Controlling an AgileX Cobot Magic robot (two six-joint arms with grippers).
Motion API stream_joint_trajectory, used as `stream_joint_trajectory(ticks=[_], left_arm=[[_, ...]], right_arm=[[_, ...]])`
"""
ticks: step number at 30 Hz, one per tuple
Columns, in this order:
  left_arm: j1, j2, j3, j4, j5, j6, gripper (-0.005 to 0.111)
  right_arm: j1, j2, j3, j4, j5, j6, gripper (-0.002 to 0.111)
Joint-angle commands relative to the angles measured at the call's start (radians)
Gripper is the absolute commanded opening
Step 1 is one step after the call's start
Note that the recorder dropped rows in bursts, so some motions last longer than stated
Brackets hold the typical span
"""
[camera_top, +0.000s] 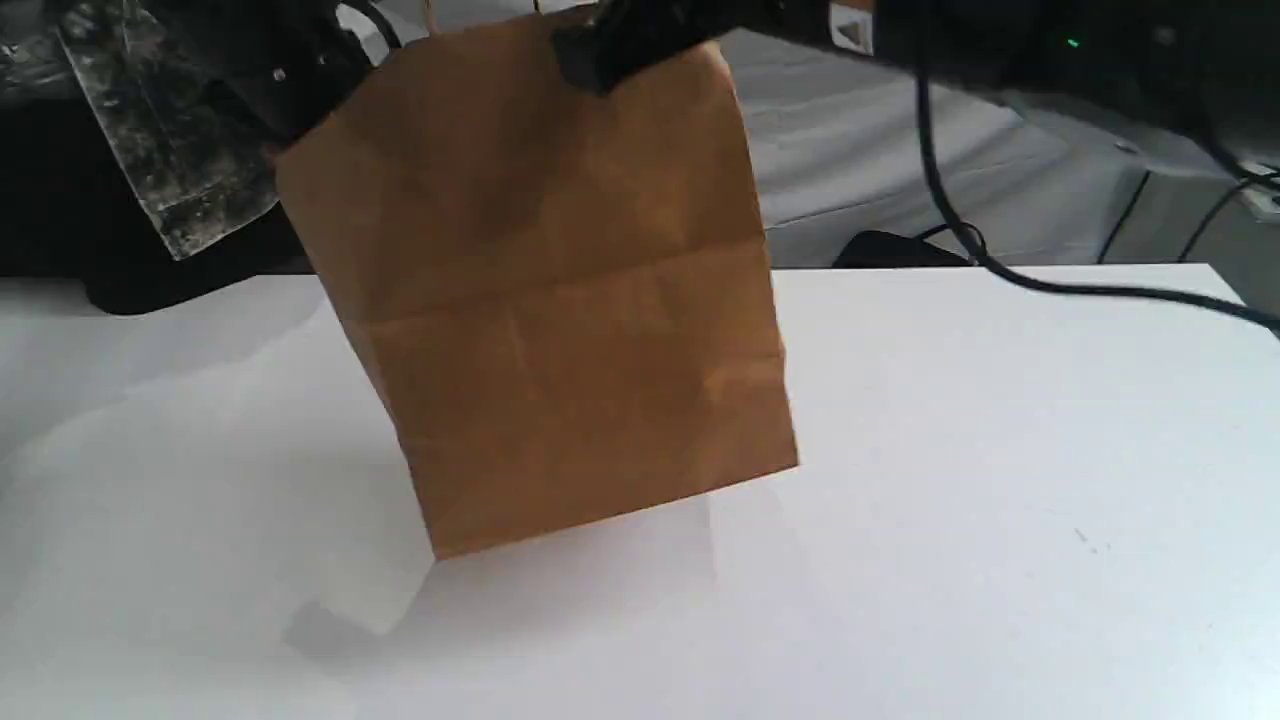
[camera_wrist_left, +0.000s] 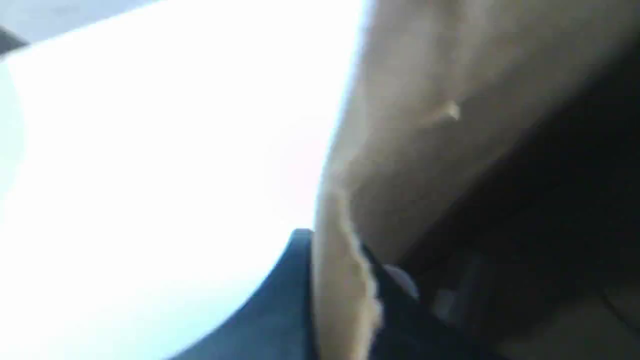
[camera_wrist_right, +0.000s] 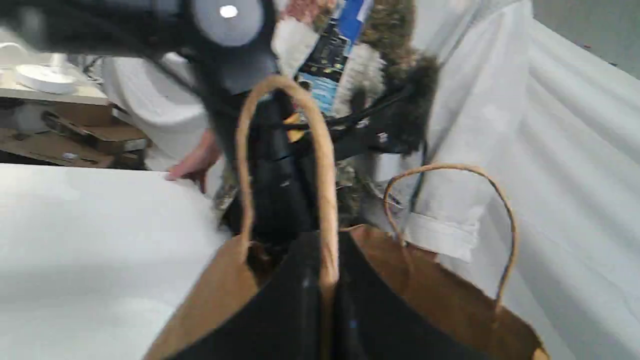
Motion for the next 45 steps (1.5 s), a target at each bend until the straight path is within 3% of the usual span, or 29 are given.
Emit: stream_joint_trajectory(ticks=[1, 8, 19, 24, 28, 30, 33, 35, 38, 45], left_arm=[[-0.005, -0.003, -0.019, -0.046, -0.001, -0.002, 0.000], [-0.005, -0.003, -0.019, -0.037, -0.001, 0.009, 0.000], [-0.004, -0.003, -0.019, -0.084, -0.001, -0.001, 0.000], [-0.004, -0.003, -0.019, -0.113, -0.001, 0.001, 0.008], [-0.004, -0.003, -0.019, -0.113, -0.001, 0.001, 0.023], [-0.004, -0.003, -0.019, -0.113, -0.001, 0.001, 0.034], [-0.004, -0.003, -0.019, -0.113, -0.001, 0.017, 0.054], [-0.004, -0.003, -0.019, -0.105, -0.001, 0.023, 0.065], [-0.004, -0.003, -0.019, -0.086, -0.001, 0.043, 0.071], [-0.002, -0.065, -0.021, -0.075, -0.001, 0.042, 0.072]], right_arm=[[-0.007, -0.096, 0.134, -0.005, -0.068, -0.009, 0.000], [-0.007, -0.145, 0.345, 0.039, -0.071, -0.056, 0.000], [-0.007, -0.122, 0.360, 0.135, -0.095, -0.106, 0.000], [-0.007, -0.122, 0.358, 0.142, -0.101, -0.108, 0.003], [-0.007, -0.122, 0.358, 0.137, -0.101, -0.108, 0.023], [-0.007, -0.122, 0.358, 0.137, -0.101, -0.108, 0.039], [-0.007, -0.122, 0.358, 0.137, -0.101, -0.109, 0.071], [-0.007, -0.122, 0.357, 0.137, -0.102, -0.116, 0.083], [-0.007, -0.122, 0.355, 0.145, -0.102, -0.124, 0.084], [-0.007, -0.124, 0.355, 0.223, -0.152, -0.201, 0.084]])
